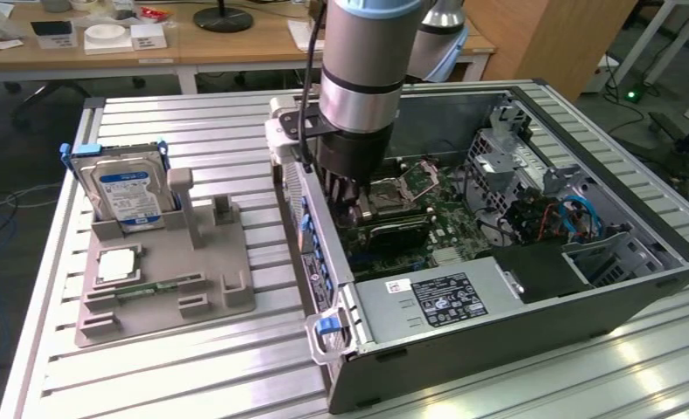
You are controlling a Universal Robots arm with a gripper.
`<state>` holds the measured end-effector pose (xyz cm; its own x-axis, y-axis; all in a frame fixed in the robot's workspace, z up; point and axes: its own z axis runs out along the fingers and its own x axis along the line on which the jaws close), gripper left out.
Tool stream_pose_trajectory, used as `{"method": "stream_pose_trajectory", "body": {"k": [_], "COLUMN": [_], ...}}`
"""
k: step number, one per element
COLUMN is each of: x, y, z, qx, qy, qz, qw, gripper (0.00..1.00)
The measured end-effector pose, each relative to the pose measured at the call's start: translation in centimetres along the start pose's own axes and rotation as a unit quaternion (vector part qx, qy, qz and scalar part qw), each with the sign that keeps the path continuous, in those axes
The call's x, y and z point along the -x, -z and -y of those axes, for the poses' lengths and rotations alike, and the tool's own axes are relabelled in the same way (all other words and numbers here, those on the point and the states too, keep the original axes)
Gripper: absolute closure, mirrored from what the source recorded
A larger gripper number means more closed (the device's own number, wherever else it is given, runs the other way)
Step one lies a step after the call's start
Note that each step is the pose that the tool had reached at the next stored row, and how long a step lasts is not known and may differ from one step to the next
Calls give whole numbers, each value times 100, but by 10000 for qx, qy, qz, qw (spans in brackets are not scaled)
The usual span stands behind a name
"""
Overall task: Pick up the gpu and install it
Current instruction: 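Press down on the gpu until it lock into place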
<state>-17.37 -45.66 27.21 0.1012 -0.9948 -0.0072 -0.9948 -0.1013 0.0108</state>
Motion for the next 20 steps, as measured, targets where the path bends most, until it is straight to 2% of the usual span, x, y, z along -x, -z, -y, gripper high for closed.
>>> {"method": "stream_pose_trajectory", "body": {"k": [6, 9, 11, 16, 20], "x": [19, 28, 29, 43, 45], "y": [-18, -20, -25, -47, -67], "z": [12, 45, 73, 81, 81], "qx": [-1, 4, 19, 63, 78], "qy": [19, 29, 30, 12, 7], "qz": [3, 3, 5, 10, 11], "qw": [10000, 10000, 10000, 10000, 10000], "gripper": [90, 90, 90, 90, 90]}}
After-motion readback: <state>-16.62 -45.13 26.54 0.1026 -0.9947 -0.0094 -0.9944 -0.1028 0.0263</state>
